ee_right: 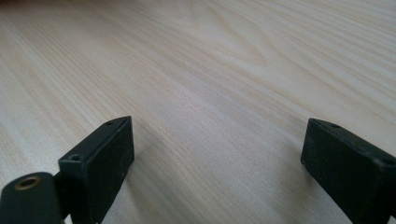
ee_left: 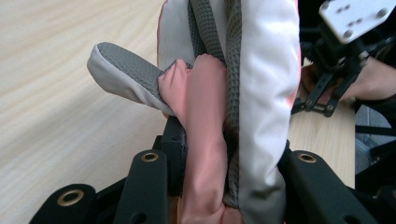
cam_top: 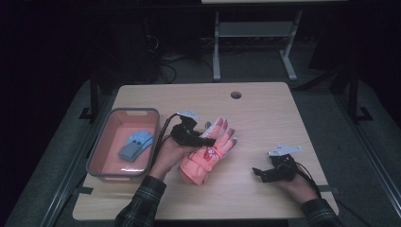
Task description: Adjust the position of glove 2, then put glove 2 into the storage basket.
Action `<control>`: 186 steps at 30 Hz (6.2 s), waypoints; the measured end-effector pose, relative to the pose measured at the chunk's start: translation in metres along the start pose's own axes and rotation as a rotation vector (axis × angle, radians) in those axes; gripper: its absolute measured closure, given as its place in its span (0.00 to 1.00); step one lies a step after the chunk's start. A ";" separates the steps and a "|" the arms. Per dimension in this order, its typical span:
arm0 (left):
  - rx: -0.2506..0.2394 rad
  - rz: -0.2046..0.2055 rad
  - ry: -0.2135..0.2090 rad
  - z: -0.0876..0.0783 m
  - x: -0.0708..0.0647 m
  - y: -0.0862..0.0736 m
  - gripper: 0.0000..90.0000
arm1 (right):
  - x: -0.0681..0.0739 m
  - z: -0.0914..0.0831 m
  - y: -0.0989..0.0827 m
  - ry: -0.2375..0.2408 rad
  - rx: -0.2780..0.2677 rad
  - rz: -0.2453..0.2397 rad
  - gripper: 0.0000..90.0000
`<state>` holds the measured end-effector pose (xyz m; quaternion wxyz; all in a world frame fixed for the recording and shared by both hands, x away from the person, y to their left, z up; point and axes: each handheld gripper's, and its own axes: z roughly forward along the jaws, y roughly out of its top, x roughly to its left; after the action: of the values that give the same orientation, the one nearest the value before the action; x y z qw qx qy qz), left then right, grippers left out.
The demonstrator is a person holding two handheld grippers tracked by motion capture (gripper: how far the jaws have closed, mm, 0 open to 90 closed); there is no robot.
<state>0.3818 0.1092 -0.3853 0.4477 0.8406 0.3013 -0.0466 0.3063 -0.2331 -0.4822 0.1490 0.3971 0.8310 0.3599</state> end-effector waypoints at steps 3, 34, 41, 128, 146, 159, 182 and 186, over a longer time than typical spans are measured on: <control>-0.020 0.001 0.010 -0.014 0.000 0.004 0.70 | 0.000 0.000 0.000 -0.001 0.000 0.000 0.10; -0.146 -0.038 0.202 -0.169 0.016 0.017 0.70 | 0.000 0.000 0.000 -0.009 -0.002 0.011 0.10; -0.176 -0.077 0.251 -0.202 0.026 0.002 0.70 | 0.000 0.000 0.000 -0.009 -0.001 0.013 0.10; -0.092 -0.176 0.424 -0.215 0.076 -0.034 0.15 | 0.000 0.000 0.001 -0.020 0.002 0.025 0.10; -0.131 -0.018 0.359 -0.165 0.036 -0.007 0.15 | 0.000 0.000 0.001 -0.021 0.001 0.025 0.10; -0.117 0.060 0.297 -0.110 0.003 -0.008 0.16 | 0.000 0.001 0.001 -0.020 0.002 0.026 0.09; -0.073 0.171 0.259 -0.034 -0.038 -0.044 0.15 | 0.000 0.001 0.001 -0.020 0.003 0.025 0.09; -0.048 0.170 0.253 -0.024 -0.038 -0.056 0.15 | 0.000 0.001 0.001 -0.019 0.003 0.025 0.09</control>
<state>0.3159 0.1334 -0.3982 0.4284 0.8513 0.2842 0.1052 0.3073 -0.2328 -0.4821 0.1517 0.4111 0.8251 0.3565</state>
